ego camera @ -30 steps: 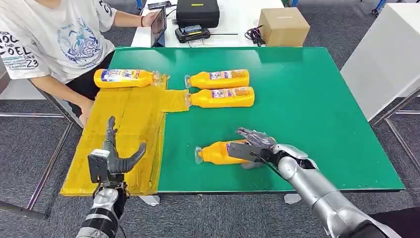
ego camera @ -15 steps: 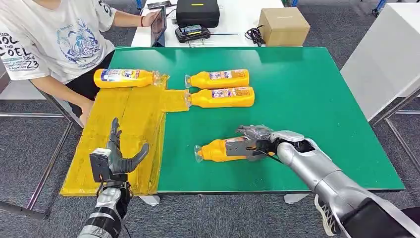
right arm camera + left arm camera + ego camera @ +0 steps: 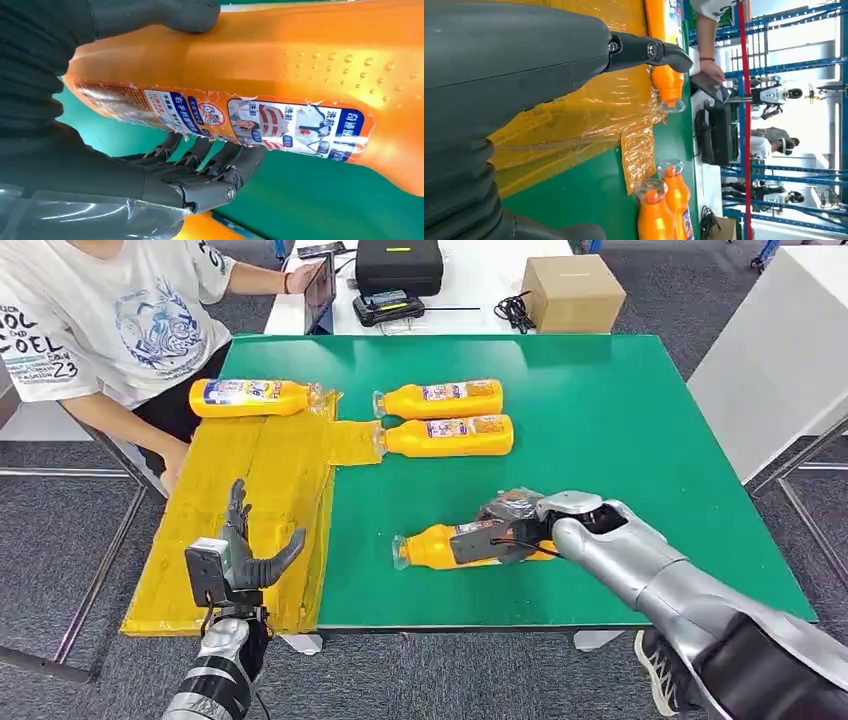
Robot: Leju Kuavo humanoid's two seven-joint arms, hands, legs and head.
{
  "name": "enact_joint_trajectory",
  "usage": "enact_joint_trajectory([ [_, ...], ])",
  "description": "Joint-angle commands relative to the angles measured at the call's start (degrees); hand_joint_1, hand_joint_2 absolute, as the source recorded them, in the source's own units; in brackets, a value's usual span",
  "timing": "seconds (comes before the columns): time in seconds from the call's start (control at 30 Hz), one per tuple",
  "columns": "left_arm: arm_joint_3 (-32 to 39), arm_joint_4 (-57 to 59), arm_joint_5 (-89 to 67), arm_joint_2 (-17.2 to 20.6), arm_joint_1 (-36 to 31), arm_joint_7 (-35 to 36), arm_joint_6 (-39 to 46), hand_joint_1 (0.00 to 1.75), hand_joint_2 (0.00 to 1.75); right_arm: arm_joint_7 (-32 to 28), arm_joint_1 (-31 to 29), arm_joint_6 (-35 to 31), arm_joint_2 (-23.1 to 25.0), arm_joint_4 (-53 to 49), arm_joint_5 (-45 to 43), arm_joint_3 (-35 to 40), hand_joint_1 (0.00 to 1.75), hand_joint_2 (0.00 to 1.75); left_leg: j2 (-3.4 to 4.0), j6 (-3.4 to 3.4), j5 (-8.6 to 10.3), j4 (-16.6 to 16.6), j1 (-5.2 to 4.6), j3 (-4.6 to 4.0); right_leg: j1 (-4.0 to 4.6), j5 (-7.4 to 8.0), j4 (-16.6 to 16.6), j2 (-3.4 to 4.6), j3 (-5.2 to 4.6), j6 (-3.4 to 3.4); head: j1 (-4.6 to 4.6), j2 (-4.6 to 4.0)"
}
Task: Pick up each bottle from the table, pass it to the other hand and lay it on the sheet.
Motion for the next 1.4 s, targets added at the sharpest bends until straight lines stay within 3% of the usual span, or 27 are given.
enact_joint_trajectory([
  [0.03, -0.8, 4.0, -0.2, -0.2, -1.9, -0.2, 0.2, 0.0, 1.75, -0.5, -2.6, -0.2, 0.8, 4.1, -1.1, 8.5, 1.75, 1.75, 0.04, -0.13, -0.07, 0.0, 0.14, 0.23, 0.15, -0.04, -0.1, 0.0, 0.26, -0.18, -0.02, 0.0],
  [0.27, -0.7, 3.3, -0.2, -0.1, -1.7, -0.7, 0.2, 0.0, 1.75, -0.2, -2.3, -2.1, 1.4, 4.6, -0.6, 8.9, 1.75, 1.75, 0.05, -0.1, -0.05, 0.0, 0.1, 0.26, 0.11, -0.01, -0.1, 0.02, 0.26, -0.13, -0.02, 0.0],
  [0.37, -0.9, 2.2, -0.3, -0.1, -1.1, -0.8, -0.2, 0.0, 1.75, -0.3, 0.6, -9.5, 1.2, 4.4, -2.6, 4.7, 1.75, 1.75, 0.04, -0.1, -0.03, 0.0, 0.09, 0.28, 0.1, -0.01, -0.1, 0.0, 0.28, -0.13, -0.02, 0.0],
  [0.43, -0.4, 0.4, -0.1, -0.1, -0.3, -0.9, 0.0, 0.0, 1.75, -0.5, 6.4, -18.5, 0.3, 1.4, -4.0, -2.9, 1.75, 1.75, 0.0, -0.12, -0.05, 0.0, 0.14, 0.32, 0.15, -0.03, -0.1, -0.04, 0.35, -0.15, -0.02, 0.0],
  [0.47, 0.2, -1.2, -0.1, -0.2, 0.7, -0.7, 0.6, 0.0, 1.75, -1.0, 13.3, -29.0, 0.9, -2.8, -3.9, -11.9, 1.75, 1.75, -0.05, -0.11, -0.03, -0.1, 0.15, 0.37, 0.16, -0.02, -0.2, -0.1, 0.43, -0.14, -0.02, 0.0],
  [0.5, 0.4, -2.7, -0.2, -0.1, 1.6, -0.4, 0.3, 0.0, 1.75, 0.1, 17.1, -29.4, 0.8, -6.3, -0.7, -15.1, 1.75, 1.75, -0.13, -0.08, -0.01, -0.1, 0.14, 0.35, 0.15, -0.02, -0.2, -0.16, 0.43, -0.11, 0.0, 0.0],
  [0.53, 1.0, -4.5, -0.2, -0.2, 2.7, -0.1, 0.6, 0.0, 1.75, -0.8, 23.6, -37.9, 3.0, -11.9, 1.3, -23.7, 1.75, 1.75, -0.16, -0.12, -0.03, -0.1, 0.19, 0.4, 0.21, -0.04, -0.2, -0.2, 0.5, -0.16, -0.02, 0.0],
  [0.57, 1.5, -6.9, -0.6, -0.4, 4.3, 0.2, 0.5, 0.0, 1.75, -0.3, 29.8, -39.6, 5.3, -19.1, 6.5, -30.5, 1.75, 1.75, -0.13, -0.09, -0.04, -0.1, 0.17, 0.34, 0.18, -0.02, -0.2, -0.12, 0.42, -0.11, 0.0, 0.0],
  [0.63, 1.7, -8.0, -1.0, -0.5, 5.0, 0.6, 0.1, 0.0, 1.75, 1.3, 32.4, -36.9, 6.3, -23.5, 9.9, -33.5, 1.75, 1.75, 0.01, -0.16, -0.17, -0.2, 0.26, 0.51, 0.27, -0.09, -0.3, 0.01, 0.57, -0.19, -0.04, 0.0],
  [0.7, 1.8, -7.9, -1.2, -0.5, 4.9, 0.8, -0.1, 0.0, 1.75, 1.0, 32.8, -34.8, 7.3, -23.8, 11.5, -35.9, 1.75, 1.75, -0.17, -0.1, -0.12, 0.0, 0.18, 0.14, 0.2, -0.09, -0.1, -0.12, 0.29, -0.12, -0.02, 0.0],
  [0.9, 2.4, -8.8, -1.7, -0.9, 5.7, 0.9, 0.5, 0.0, 1.75, -4.6, 39.1, -41.5, 14.1, -31.2, 15.8, -46.8, 1.75, 1.75, -0.29, -0.16, -0.17, 0.0, 0.18, -0.16, 0.2, -0.15, 0.0, -0.24, -0.04, -0.17, -0.04, 0.0],
  [1.03, 2.6, -9.3, -1.2, -1.0, 6.1, 1.1, 0.6, 0.0, 1.75, -6.1, 40.9, -43.7, 15.5, -33.4, 16.5, -48.6, 1.75, 1.75, -0.26, -0.11, -0.14, 0.0, 0.15, -0.2, 0.16, -0.11, 0.0, -0.21, -0.07, -0.13, -0.02, 0.0],
  [1.2, 2.7, -11.3, 1.8, -1.2, 6.5, 2.8, -0.9, 0.0, 1.75, -12.7, 44.8, -52.4, 19.4, -39.0, 13.9, -53.7, 1.75, 1.75, -0.31, -0.12, -0.16, 0.1, 0.18, -0.14, 0.19, -0.16, 0.0, -0.28, 0.0, -0.16, 0.0, 0.0],
  [1.4, 0.4, -11.6, 4.5, -1.3, 6.3, 5.2, -4.3, 0.0, 1.75, -16.0, 46.3, -53.8, 20.3, -39.5, 13.1, -54.2, 1.75, 1.75, -0.34, -0.06, -0.06, 0.0, 0.12, -0.2, 0.13, -0.08, -0.1, -0.31, -0.08, -0.09, -0.02, 0.0],
])
